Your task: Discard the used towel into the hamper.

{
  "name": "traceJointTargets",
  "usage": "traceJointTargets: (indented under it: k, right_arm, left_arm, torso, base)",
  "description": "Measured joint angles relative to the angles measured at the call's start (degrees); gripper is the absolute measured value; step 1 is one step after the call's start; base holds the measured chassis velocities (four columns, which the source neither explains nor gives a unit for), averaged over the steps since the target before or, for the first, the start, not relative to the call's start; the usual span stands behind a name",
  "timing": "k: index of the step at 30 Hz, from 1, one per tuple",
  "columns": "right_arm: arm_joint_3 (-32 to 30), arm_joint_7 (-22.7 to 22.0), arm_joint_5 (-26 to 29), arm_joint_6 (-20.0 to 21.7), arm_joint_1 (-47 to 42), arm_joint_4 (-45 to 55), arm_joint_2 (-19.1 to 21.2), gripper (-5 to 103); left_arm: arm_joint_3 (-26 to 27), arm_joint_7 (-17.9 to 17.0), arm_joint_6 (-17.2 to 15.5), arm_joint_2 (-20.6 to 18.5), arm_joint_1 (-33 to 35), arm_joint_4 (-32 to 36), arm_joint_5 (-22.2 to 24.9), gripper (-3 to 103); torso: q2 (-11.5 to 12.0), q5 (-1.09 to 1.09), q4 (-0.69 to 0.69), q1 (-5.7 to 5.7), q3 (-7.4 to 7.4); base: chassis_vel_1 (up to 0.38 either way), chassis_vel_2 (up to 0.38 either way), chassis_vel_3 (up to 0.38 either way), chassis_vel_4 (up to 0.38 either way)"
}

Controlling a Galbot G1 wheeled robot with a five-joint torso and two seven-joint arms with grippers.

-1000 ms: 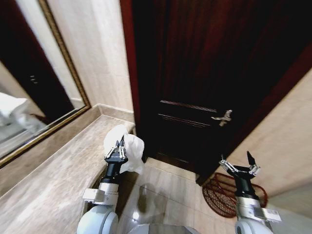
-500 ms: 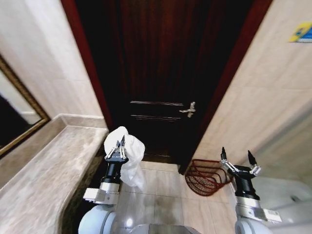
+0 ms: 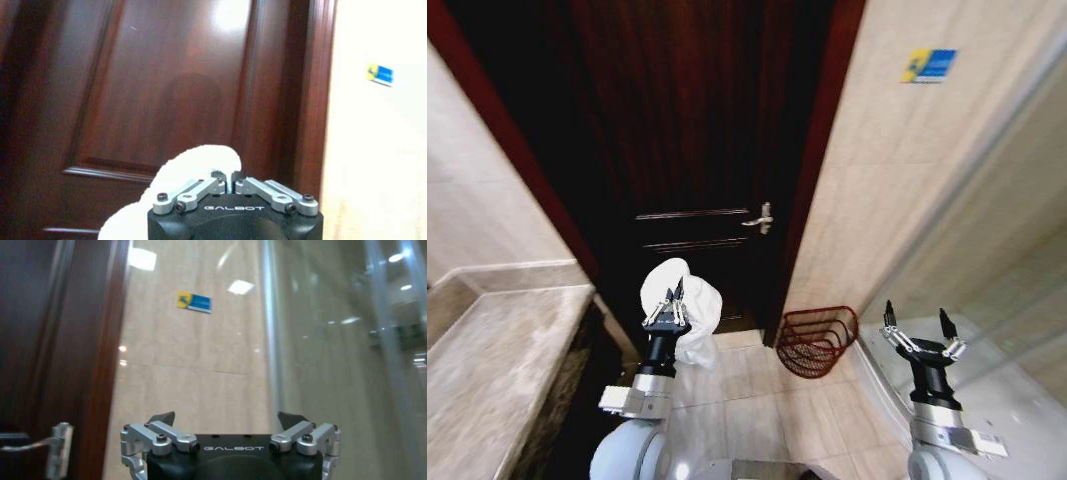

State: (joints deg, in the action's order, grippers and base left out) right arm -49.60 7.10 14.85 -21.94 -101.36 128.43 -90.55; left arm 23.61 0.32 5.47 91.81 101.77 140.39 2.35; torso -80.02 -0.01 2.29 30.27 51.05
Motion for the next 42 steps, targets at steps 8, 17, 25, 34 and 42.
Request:
traceJointTargets:
  k: [8, 17, 25, 34, 42]
  right_arm:
    - [0.31, 0.68, 1.07, -1.18, 0.11, 0.56, 0.17, 100]
    - [0.16, 0.8, 1.09, -1.61, -0.01, 0.58, 0.31, 100]
    - [0.01, 1.04, 1.04, -1.66, -0.46, 0.54, 0.08, 100]
    - [-0.18, 0.84, 1.04, -1.7, -0.66, 0.88, 0.1, 100]
    - [-0.19, 0.49, 1.03, -1.45, -1.04, 1.21, -0.08, 100]
  left_arm:
    - [-0.72, 0.51, 0.42, 0.31, -0.03, -0.47, -0.63, 2]
    - [-0.82, 0.94, 1.17, 0.32, 0.03, -0.9, -1.01, 2]
    - [-0.14, 2.55, 4.1, 0.32, -0.42, -2.31, -0.54, 2]
    - [-0.2, 2.63, 5.51, 0.32, -0.69, -3.08, -0.81, 2]
    - [-0.07, 2.54, 6.06, 0.32, -1.03, -3.22, -0.35, 2]
  torso:
    - [0.0, 0.01, 0.0, 0.0, 0.0]
    - [0.0, 0.01, -0.01, 0.0, 0.0]
    - [0.0, 0.01, -0.03, 0.0, 0.0]
    - [0.0, 0.0, 0.01, 0.0, 0.0]
    - [0.0, 0.01, 0.0, 0.0, 0.0]
  base:
    - [-0.127, -0.119, -0.124, -0.129]
    - [-0.108, -0.121, -0.128, -0.118]
    - [-0.122, -0.118, -0.114, -0.125]
    - [-0.038, -0.03, -0.023, -0.026]
    - [0.0, 0.0, 0.0, 0.0]
